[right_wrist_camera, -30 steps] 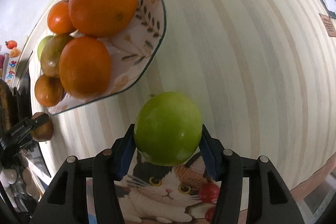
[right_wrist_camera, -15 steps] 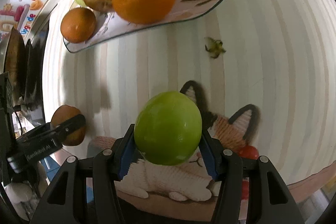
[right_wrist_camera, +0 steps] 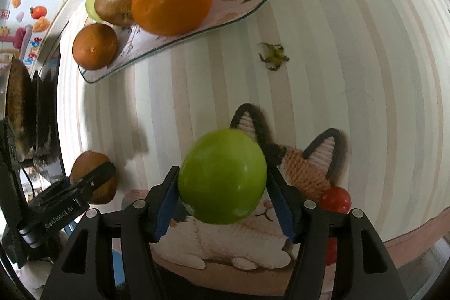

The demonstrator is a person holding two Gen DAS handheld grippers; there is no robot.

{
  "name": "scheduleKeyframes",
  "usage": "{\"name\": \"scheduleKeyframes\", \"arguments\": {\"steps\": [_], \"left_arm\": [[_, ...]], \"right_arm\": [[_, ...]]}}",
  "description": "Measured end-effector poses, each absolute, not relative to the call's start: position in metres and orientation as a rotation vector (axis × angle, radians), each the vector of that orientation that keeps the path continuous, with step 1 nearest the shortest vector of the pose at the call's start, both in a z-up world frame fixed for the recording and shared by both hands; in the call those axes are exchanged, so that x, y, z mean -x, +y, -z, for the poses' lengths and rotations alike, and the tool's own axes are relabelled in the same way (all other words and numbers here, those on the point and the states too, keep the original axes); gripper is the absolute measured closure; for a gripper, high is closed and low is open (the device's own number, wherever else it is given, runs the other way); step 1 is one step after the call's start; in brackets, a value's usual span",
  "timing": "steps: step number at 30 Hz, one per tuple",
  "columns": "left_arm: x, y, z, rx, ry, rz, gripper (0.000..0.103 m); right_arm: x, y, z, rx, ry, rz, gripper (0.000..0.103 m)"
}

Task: Organize fruits
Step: 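Carry both apples onto the floral plate and open both tools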

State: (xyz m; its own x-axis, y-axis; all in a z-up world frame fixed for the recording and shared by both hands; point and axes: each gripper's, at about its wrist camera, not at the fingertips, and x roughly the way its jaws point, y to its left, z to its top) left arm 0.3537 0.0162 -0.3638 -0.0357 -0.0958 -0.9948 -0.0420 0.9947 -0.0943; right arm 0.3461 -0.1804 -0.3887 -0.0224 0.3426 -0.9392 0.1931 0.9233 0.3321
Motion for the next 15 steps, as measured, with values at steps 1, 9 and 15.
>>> {"name": "scheduleKeyframes", "arguments": {"steps": [1, 9, 15], "left_arm": [[-0.354, 0.016, 0.364, 0.106, 1.607, 0.042, 0.04], [-0.357, 0.01, 0.36, 0.088, 1.596, 0.052, 0.04], [-0.365, 0.008, 0.339, 0.118, 1.56, 0.077, 0.04]], "right_arm": [[-0.345, -0.181, 0.388, -0.426, 1.6, -0.123, 0.039], [-0.336, -0.178, 0.381, -0.394, 1.56, -0.146, 0.042], [-0.335, -0.195, 0.36, -0.436, 1.499, -0.15, 0.042]]}}
